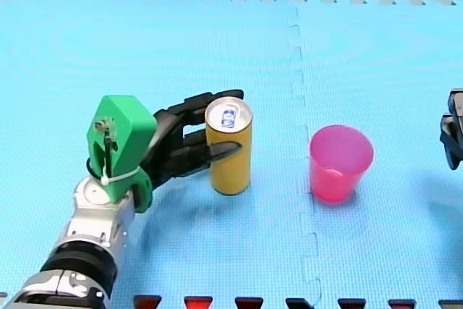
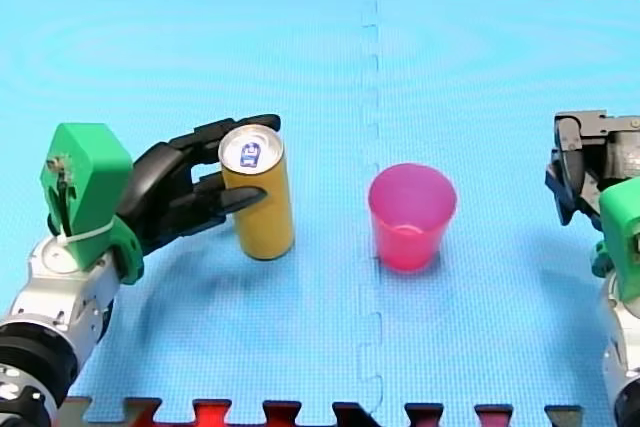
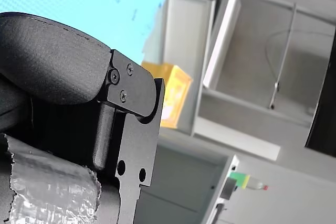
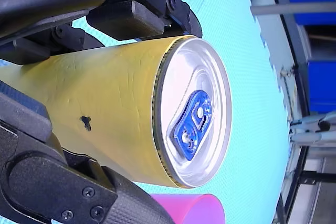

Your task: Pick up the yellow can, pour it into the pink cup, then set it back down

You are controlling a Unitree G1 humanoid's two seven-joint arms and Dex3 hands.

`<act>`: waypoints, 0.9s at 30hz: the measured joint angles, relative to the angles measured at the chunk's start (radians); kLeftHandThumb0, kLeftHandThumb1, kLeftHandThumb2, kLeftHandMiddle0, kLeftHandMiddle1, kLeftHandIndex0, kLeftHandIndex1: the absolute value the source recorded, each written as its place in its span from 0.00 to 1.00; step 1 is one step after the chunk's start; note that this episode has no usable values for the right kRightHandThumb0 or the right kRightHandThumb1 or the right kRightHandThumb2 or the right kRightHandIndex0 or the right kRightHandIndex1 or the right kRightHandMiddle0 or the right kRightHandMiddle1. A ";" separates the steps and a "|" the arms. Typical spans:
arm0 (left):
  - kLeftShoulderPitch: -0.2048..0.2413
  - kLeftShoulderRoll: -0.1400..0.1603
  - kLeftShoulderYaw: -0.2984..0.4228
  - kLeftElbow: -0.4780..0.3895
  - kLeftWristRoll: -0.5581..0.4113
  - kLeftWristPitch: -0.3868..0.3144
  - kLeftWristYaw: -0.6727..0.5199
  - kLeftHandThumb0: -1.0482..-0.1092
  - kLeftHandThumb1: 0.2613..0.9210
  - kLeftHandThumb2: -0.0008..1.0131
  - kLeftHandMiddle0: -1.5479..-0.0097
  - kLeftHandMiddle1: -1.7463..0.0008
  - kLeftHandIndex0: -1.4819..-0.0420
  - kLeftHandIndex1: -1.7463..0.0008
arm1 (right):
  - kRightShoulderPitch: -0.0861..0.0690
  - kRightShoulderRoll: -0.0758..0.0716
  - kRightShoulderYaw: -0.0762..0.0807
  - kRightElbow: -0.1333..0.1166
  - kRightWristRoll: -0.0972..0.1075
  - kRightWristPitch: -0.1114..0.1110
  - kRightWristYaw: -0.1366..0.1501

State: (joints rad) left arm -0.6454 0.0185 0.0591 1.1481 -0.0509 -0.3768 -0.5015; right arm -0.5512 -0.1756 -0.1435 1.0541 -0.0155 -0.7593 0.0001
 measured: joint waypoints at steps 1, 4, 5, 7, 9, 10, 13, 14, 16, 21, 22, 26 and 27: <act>0.002 0.000 -0.002 0.000 0.002 0.000 0.000 0.32 0.65 0.00 0.64 1.00 0.69 1.00 | 0.001 -0.001 0.000 -0.001 0.000 0.000 0.000; 0.007 -0.001 -0.005 0.001 0.003 0.000 -0.003 0.35 0.64 0.00 0.64 1.00 0.69 1.00 | 0.004 -0.002 0.000 -0.004 0.000 0.002 0.002; 0.010 -0.001 -0.006 0.002 0.004 0.000 -0.005 0.36 0.64 0.00 0.65 1.00 0.69 1.00 | 0.005 -0.002 0.000 -0.005 0.001 0.002 0.002; 0.013 -0.002 -0.007 0.007 0.004 0.000 -0.007 0.38 0.64 0.00 0.65 1.00 0.69 1.00 | 0.006 -0.002 0.000 -0.006 0.001 0.002 0.004; 0.015 -0.004 -0.007 0.015 0.006 0.001 -0.008 0.38 0.64 0.00 0.65 1.00 0.70 1.00 | 0.007 -0.002 0.000 -0.008 0.002 0.002 0.006; 0.016 -0.004 -0.007 0.018 0.006 0.001 -0.008 0.39 0.64 0.00 0.65 1.00 0.70 1.00 | 0.008 -0.002 0.000 -0.008 0.002 0.002 0.007; 0.018 -0.007 -0.006 0.026 0.008 0.001 -0.008 0.39 0.64 0.00 0.66 1.00 0.70 1.00 | 0.009 -0.002 -0.001 -0.009 0.003 0.002 0.009; 0.018 -0.007 -0.006 0.028 0.008 0.001 -0.008 0.39 0.64 0.00 0.66 1.00 0.70 1.00 | 0.010 -0.002 -0.001 -0.009 0.004 0.002 0.009; 0.018 -0.008 -0.005 0.032 0.008 0.001 -0.008 0.40 0.64 0.00 0.66 1.00 0.70 1.00 | 0.010 -0.002 0.000 -0.010 0.004 0.002 0.008; 0.017 -0.009 -0.007 0.035 0.010 0.001 -0.010 0.40 0.65 0.00 0.67 1.00 0.71 1.00 | 0.013 -0.001 0.001 -0.013 0.002 0.002 0.005; 0.017 -0.009 -0.008 0.035 0.012 0.001 -0.010 0.40 0.65 0.00 0.67 1.00 0.71 1.00 | 0.013 -0.001 0.002 -0.014 0.001 0.002 0.004; 0.013 -0.017 -0.014 0.038 0.020 0.001 -0.009 0.41 0.65 0.00 0.68 1.00 0.71 1.00 | 0.017 0.002 0.004 -0.021 0.000 0.002 0.001; 0.012 -0.020 -0.016 0.039 0.022 0.001 -0.009 0.41 0.65 0.00 0.68 1.00 0.71 1.00 | 0.017 0.002 0.005 -0.023 0.000 0.002 0.001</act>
State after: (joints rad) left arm -0.6332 -0.0020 0.0435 1.1869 -0.0291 -0.3763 -0.5101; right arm -0.5338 -0.1734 -0.1387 1.0315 -0.0158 -0.7573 0.0012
